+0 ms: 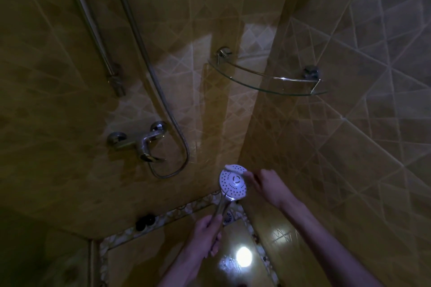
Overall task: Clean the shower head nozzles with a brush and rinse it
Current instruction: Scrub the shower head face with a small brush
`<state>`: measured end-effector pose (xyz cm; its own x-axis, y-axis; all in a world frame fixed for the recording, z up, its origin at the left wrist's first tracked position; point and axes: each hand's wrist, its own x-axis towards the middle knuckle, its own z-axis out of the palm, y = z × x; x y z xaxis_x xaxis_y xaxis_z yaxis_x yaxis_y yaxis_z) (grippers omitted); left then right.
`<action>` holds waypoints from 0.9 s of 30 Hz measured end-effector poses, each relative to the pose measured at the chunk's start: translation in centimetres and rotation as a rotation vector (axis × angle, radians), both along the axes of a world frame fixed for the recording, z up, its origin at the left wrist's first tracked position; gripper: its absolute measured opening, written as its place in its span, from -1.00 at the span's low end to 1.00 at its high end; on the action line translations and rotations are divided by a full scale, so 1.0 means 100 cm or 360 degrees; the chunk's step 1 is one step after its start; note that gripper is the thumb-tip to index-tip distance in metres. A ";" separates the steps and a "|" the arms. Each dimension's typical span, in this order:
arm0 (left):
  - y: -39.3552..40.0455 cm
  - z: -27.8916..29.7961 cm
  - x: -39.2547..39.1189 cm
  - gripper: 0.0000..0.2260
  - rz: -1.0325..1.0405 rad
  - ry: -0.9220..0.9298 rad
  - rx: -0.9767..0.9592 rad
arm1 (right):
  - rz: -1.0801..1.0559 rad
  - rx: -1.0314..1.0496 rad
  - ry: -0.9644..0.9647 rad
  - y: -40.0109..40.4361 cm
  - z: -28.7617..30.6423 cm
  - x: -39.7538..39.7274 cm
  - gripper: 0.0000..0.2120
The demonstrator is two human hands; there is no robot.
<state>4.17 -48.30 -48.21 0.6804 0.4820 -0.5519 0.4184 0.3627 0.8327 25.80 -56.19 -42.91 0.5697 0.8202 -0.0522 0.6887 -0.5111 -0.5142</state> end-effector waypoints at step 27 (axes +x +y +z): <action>-0.004 0.008 0.003 -0.76 -0.0028 -0.0063 -0.0020 | -0.0491 0.0167 0.0188 -0.034 -0.011 -0.019 -0.64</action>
<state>4.52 -48.74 -47.44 0.7100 0.4631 -0.5305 0.3919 0.3660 0.8441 23.90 -59.54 -43.98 0.7867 0.6146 -0.0570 0.4427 -0.6263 -0.6417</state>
